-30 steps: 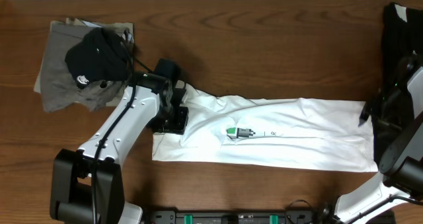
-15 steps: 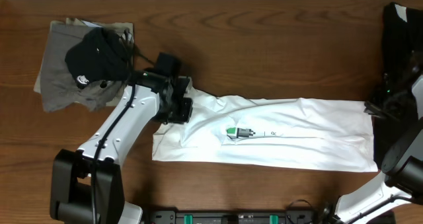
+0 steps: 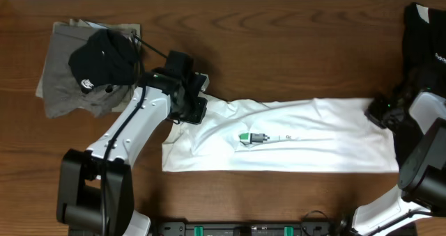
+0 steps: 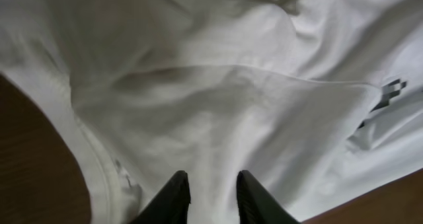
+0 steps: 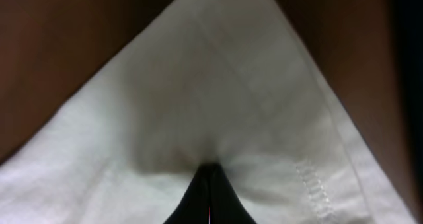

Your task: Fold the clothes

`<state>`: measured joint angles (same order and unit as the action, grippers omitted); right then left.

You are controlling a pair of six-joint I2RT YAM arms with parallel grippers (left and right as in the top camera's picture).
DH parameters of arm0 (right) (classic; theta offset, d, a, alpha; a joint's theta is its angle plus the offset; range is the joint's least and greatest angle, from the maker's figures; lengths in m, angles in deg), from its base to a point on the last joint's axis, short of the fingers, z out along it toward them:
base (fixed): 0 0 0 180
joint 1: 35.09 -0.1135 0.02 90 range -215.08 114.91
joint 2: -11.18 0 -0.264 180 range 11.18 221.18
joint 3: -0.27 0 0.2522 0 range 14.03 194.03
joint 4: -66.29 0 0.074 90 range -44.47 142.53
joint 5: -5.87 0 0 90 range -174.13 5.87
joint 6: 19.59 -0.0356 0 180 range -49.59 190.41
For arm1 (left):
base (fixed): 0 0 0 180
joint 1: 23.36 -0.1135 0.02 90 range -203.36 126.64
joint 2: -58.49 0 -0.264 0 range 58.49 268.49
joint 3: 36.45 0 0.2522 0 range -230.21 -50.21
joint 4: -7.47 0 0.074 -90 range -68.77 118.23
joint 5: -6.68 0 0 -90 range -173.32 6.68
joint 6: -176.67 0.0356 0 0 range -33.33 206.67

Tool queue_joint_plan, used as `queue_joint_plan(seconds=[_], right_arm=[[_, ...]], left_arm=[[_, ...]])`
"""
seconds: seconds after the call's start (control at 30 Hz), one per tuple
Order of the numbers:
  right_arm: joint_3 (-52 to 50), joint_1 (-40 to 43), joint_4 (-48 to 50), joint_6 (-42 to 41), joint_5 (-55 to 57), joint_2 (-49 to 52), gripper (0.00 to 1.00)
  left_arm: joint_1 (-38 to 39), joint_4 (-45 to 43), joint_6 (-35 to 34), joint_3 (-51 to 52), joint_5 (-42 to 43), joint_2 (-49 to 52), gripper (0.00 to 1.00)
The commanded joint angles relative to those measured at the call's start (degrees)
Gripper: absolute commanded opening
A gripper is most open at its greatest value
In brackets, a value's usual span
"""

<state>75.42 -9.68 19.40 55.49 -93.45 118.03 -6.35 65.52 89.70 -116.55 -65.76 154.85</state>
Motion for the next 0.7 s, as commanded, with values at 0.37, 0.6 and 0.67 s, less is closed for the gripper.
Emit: queue_joint_plan(seconds=[0.37,0.6,0.67], right_arm=[[-1.0,-3.7,13.4,-0.9,-14.1,1.9,0.19],[1.8,3.4,3.9,5.1,-19.0,-5.6,0.25],[1.8,4.8,2.3,7.6,-19.0,-6.7,0.27]], left_arm=[[-1.5,-1.7,0.9,-0.9,-4.1,7.6,0.29],[-2.4,-2.0,-1.5,-0.6,-12.7,13.6,0.06],[-3.7,-2.6,-2.3,-0.6,-15.8,14.6,0.06]])
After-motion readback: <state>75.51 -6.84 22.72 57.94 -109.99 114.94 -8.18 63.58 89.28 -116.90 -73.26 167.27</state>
